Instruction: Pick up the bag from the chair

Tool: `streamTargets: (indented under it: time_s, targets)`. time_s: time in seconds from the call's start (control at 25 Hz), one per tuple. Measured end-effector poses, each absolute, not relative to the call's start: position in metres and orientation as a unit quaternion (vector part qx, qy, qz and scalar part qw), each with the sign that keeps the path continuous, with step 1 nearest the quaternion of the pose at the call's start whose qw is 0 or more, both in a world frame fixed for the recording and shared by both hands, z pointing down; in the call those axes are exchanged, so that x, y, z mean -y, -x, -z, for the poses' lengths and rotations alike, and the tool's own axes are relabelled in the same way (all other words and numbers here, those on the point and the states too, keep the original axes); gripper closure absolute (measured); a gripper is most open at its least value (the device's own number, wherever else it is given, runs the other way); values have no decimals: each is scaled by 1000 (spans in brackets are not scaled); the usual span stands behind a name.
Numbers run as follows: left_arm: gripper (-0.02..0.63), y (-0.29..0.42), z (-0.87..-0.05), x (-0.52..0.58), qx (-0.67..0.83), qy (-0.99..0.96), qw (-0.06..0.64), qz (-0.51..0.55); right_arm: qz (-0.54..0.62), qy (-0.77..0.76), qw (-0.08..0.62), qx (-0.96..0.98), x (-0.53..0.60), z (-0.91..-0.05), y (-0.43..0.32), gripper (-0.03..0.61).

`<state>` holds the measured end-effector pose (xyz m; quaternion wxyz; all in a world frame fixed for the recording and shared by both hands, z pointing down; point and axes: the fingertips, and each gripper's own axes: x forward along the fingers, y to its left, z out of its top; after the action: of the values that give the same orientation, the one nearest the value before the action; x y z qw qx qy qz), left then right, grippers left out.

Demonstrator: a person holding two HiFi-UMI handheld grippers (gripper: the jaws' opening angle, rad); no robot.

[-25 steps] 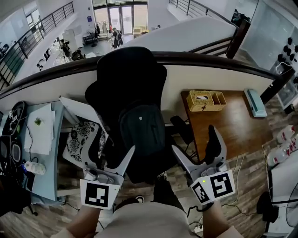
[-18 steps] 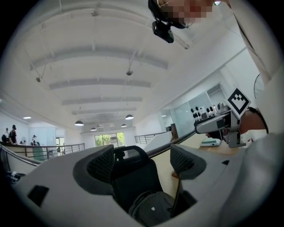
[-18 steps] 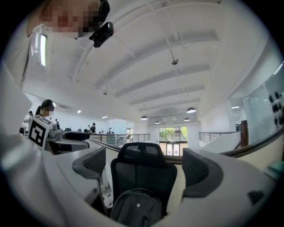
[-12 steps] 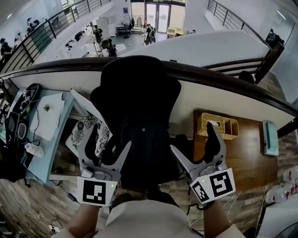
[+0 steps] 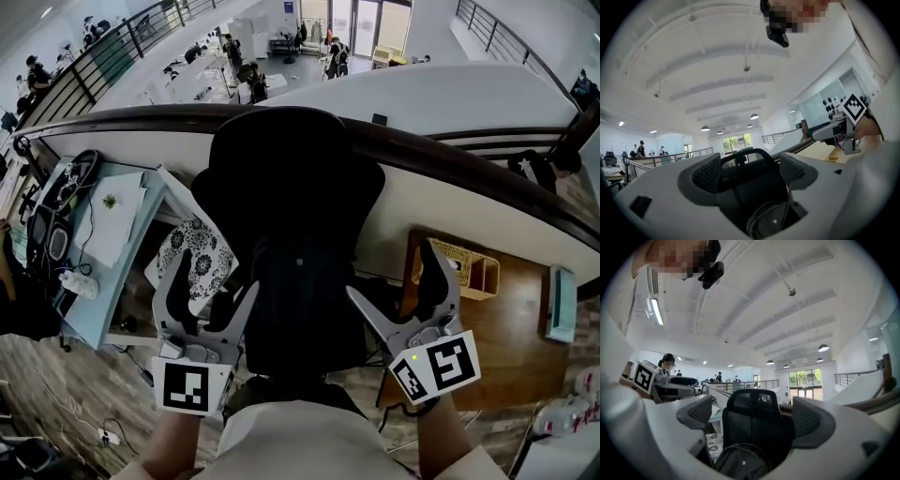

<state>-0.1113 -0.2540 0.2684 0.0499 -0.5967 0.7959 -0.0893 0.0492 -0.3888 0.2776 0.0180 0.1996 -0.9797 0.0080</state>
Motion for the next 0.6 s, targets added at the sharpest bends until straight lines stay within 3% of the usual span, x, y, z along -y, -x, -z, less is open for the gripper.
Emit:
streamTargets:
  time_s: [0.6]
  targets:
    - [232,161,-302,274,-771,627,22,106,22,-199,66,977,400,-308,11,43]
